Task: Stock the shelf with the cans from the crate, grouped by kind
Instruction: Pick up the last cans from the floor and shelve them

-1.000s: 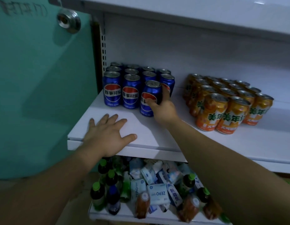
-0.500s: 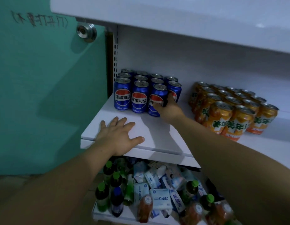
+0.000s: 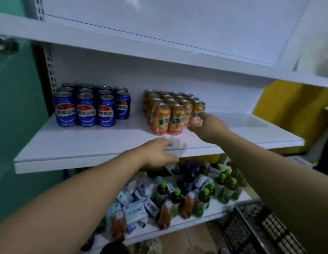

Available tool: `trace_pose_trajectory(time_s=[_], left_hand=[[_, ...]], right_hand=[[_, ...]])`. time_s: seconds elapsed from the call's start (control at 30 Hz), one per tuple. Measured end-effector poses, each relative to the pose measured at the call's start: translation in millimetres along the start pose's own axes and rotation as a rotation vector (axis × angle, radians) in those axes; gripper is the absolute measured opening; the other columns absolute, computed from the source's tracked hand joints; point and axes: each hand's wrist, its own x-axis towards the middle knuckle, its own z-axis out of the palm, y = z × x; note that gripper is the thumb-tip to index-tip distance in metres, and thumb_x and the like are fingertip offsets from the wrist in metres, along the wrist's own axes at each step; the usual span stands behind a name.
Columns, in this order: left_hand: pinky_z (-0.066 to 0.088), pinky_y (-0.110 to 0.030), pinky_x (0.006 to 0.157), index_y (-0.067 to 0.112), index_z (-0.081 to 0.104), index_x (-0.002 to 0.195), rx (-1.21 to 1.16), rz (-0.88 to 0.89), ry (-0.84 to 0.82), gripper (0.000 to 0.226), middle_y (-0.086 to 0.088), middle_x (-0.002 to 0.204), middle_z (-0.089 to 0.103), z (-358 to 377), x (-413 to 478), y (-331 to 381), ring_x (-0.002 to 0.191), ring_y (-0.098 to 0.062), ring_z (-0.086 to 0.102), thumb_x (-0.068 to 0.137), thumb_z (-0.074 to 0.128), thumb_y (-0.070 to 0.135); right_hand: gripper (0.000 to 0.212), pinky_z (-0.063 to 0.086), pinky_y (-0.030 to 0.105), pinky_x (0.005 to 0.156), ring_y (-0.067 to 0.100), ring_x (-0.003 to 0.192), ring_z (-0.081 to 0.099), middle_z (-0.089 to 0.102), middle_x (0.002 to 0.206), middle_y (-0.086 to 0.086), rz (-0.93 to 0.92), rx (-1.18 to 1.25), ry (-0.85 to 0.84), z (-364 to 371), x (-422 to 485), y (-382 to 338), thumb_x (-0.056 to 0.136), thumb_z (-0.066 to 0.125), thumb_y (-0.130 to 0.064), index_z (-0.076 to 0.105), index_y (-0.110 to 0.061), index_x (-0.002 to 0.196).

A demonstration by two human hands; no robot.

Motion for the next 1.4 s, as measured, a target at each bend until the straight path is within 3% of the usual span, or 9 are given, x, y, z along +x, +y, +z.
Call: trace_pose_trajectory(time_s=[0.17,0.3,0.47,0.7,0.83,1.0,1.2,1.33,1.4], left_hand=[[0.033,-0.035,0.11,0.022,0.028,0.148,0.007,0.209,-0.2,0.076,0.0,0.156,0.024,76.1,12.1,76.9,0.137,-0.021,0.033,0.086,0.058,0.054],[0.03,-0.036,0.112,0.023,0.022,0.151,0.011,0.257,-0.359,0.079,0.002,0.159,0.015,152.0,21.9,115.4,0.142,-0.021,0.025,0.087,0.056,0.055],[0.032,-0.029,0.105,0.019,0.031,0.147,0.044,0.273,-0.586,0.072,-0.002,0.155,0.026,251.6,27.2,140.3,0.138,-0.021,0.032,0.088,0.059,0.049],[0.037,-0.022,0.091,0.019,0.046,0.136,0.006,0.191,-0.752,0.057,-0.005,0.137,0.048,362.4,71.3,138.5,0.125,-0.02,0.046,0.086,0.065,0.039],[0.052,-0.023,0.079,0.022,0.061,0.11,-0.102,0.115,-0.79,0.045,0.006,0.105,0.066,432.0,115.7,121.8,0.092,-0.009,0.063,0.069,0.074,0.035],[0.054,-0.036,0.086,0.037,0.056,0.097,-0.162,0.034,-0.815,0.045,0.005,0.103,0.065,514.4,171.4,99.1,0.094,-0.013,0.064,0.055,0.071,0.038],[0.046,-0.036,0.099,0.028,0.048,0.132,-0.22,-0.091,-0.859,0.068,0.01,0.11,0.056,594.8,215.3,67.7,0.113,-0.017,0.056,0.071,0.077,0.017],[0.043,-0.034,0.101,0.023,0.039,0.14,-0.269,-0.236,-0.919,0.074,0.007,0.128,0.055,647.7,222.4,41.5,0.117,-0.017,0.053,0.076,0.074,0.028],[0.044,-0.032,0.1,0.02,0.04,0.14,-0.306,-0.296,-0.931,0.069,0.001,0.129,0.058,663.8,217.7,30.6,0.115,-0.017,0.055,0.079,0.072,0.025]], right_hand=[[0.075,0.047,0.039,0.092,0.031,0.121,0.051,0.044,0.146,0.01,0.211,-0.088,-0.043,-5.4,-58.6,104.8,0.091,0.05,-0.059,0.028,-0.018,0.15],[0.071,0.048,0.039,0.09,0.03,0.119,0.052,0.049,0.14,0.009,0.35,-0.154,-0.099,10.5,-113.1,181.3,0.089,0.05,-0.061,0.035,-0.02,0.146],[0.065,0.054,0.037,0.083,0.026,0.102,0.06,0.058,0.127,0.009,0.559,-0.106,-0.24,63.8,-182.1,265.8,0.093,0.05,-0.054,0.035,-0.017,0.145],[0.071,0.045,0.037,0.097,0.03,0.125,0.048,0.042,0.145,0.012,0.755,-0.024,-0.432,162.4,-220.2,365.6,0.092,0.051,-0.055,0.028,-0.018,0.149],[0.068,0.048,0.036,0.093,0.031,0.118,0.053,0.051,0.137,0.014,0.776,0.025,-0.526,226.7,-217.8,408.1,0.091,0.051,-0.055,0.035,-0.015,0.144],[0.063,0.047,0.034,0.088,0.031,0.112,0.057,0.057,0.129,0.011,0.815,0.138,-0.609,313.9,-196.3,455.8,0.086,0.055,-0.061,0.047,-0.018,0.132],[0.062,0.045,0.043,0.098,0.03,0.12,0.049,0.051,0.134,0.012,0.758,0.124,-0.681,420.4,-164.3,492.8,0.086,0.059,-0.05,0.04,-0.019,0.136],[0.094,0.008,0.05,0.117,0.034,0.147,0.01,0.014,0.16,0.014,0.531,-0.094,-0.882,487.6,-159.6,503.5,0.086,0.063,-0.05,0.003,-0.023,0.154],[0.083,0.003,0.051,0.117,0.037,0.147,0.005,0.015,0.159,0.018,0.467,-0.212,-0.906,511.1,-162.8,504.4,0.092,0.057,-0.042,0.005,-0.022,0.153]])
